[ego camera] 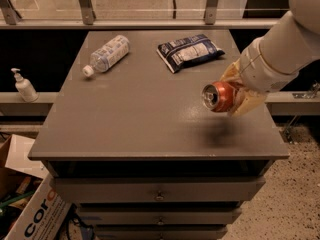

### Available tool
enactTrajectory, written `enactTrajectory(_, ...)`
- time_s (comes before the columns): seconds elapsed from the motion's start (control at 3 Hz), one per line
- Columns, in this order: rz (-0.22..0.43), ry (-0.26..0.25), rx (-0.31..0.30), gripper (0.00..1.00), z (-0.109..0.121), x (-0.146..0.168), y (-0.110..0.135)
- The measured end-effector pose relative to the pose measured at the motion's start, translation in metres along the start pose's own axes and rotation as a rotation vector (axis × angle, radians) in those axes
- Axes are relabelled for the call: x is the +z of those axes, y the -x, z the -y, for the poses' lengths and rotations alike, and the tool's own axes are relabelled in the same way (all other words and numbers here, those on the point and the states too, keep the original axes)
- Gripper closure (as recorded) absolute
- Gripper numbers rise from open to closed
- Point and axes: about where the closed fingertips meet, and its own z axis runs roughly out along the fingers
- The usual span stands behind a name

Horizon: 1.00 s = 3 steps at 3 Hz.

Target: Knock coke can over

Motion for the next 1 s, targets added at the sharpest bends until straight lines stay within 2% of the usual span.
enactTrajectory(0.33, -0.017, 0.049, -0.090, 1.00, -0.015, 0.012, 0.009)
enactTrajectory(0.67, -0.007, 0.090, -0.164, 1.00, -0.030, 0.021, 0.015)
enactTrajectory(1.0, 0.011, 0.128, -0.212, 1.00, -0.046, 0.029, 0.019)
